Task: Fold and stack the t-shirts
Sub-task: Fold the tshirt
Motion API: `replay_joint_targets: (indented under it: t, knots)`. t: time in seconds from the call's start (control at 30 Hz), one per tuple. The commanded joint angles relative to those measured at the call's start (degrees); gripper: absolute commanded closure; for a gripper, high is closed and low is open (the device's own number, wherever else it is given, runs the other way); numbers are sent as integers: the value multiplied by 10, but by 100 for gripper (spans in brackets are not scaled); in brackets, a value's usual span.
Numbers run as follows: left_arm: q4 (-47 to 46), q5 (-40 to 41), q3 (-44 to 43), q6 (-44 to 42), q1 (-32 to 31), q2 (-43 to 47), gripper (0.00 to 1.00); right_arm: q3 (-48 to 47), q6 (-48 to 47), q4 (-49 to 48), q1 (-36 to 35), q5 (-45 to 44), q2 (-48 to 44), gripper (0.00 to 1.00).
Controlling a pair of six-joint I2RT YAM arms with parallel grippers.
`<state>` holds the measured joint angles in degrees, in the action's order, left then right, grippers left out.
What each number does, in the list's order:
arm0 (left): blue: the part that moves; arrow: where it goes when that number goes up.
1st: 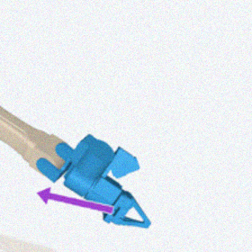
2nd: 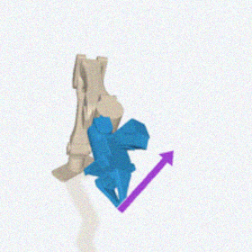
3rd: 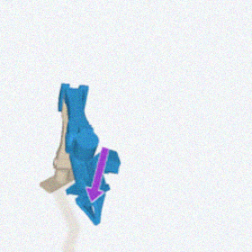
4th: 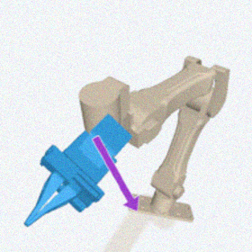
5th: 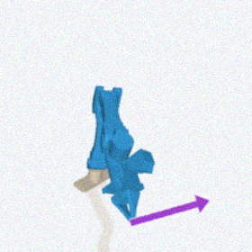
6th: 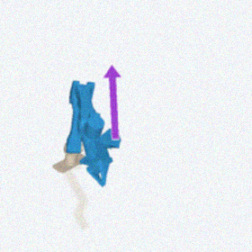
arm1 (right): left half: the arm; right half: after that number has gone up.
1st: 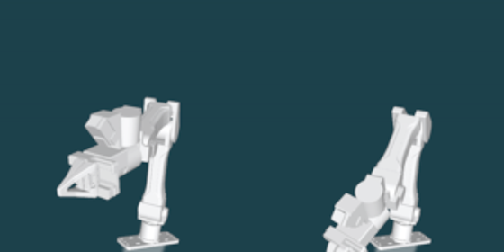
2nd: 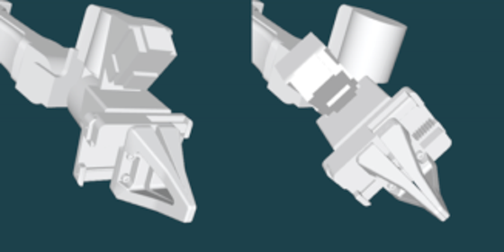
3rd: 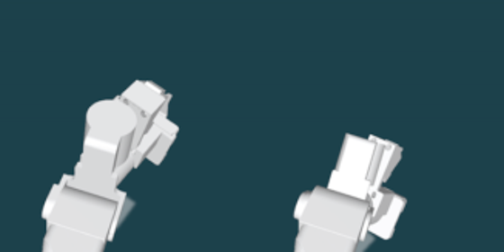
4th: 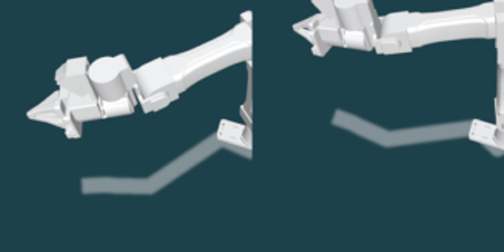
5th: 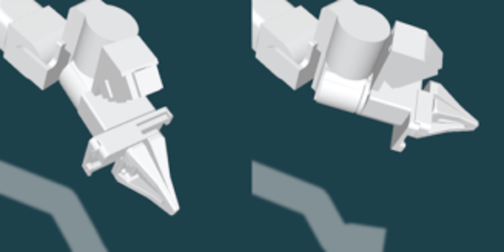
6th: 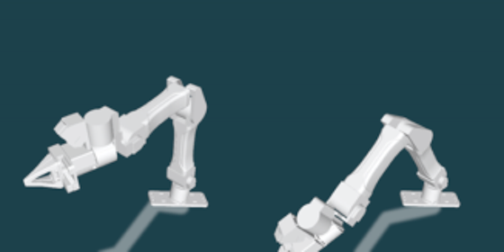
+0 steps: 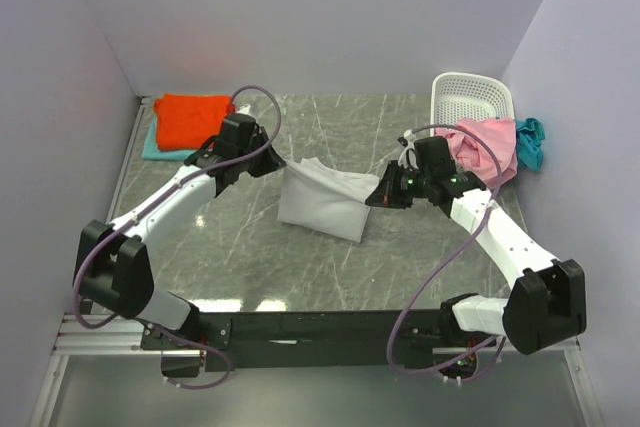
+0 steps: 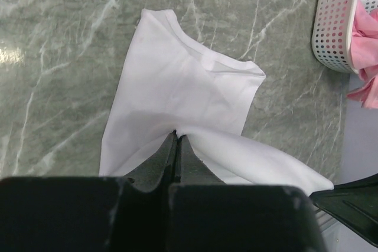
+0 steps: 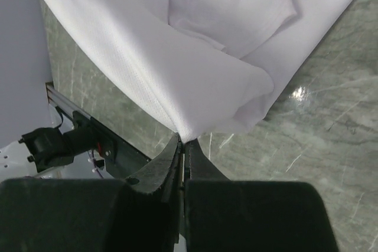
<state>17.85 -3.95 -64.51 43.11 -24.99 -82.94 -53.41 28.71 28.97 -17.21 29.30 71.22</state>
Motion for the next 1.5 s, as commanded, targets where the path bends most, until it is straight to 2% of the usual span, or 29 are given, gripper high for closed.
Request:
replay_joint_targets:
  t: [0.0,0.83,1.27,1.47]
  knots:
    - [-28,-7,-49,-25,16,-28,99,-28,0,-15,15,-15,10,100]
    - [4,-62,-296,-77,36,-306,99,-115,0,-58,80,12,207,100]
    - [21,-103,-368,-119,42,-402,99,-143,15,-66,90,20,288,100]
    - [37,-105,-400,-115,46,-441,99,-171,5,-61,94,23,330,95]
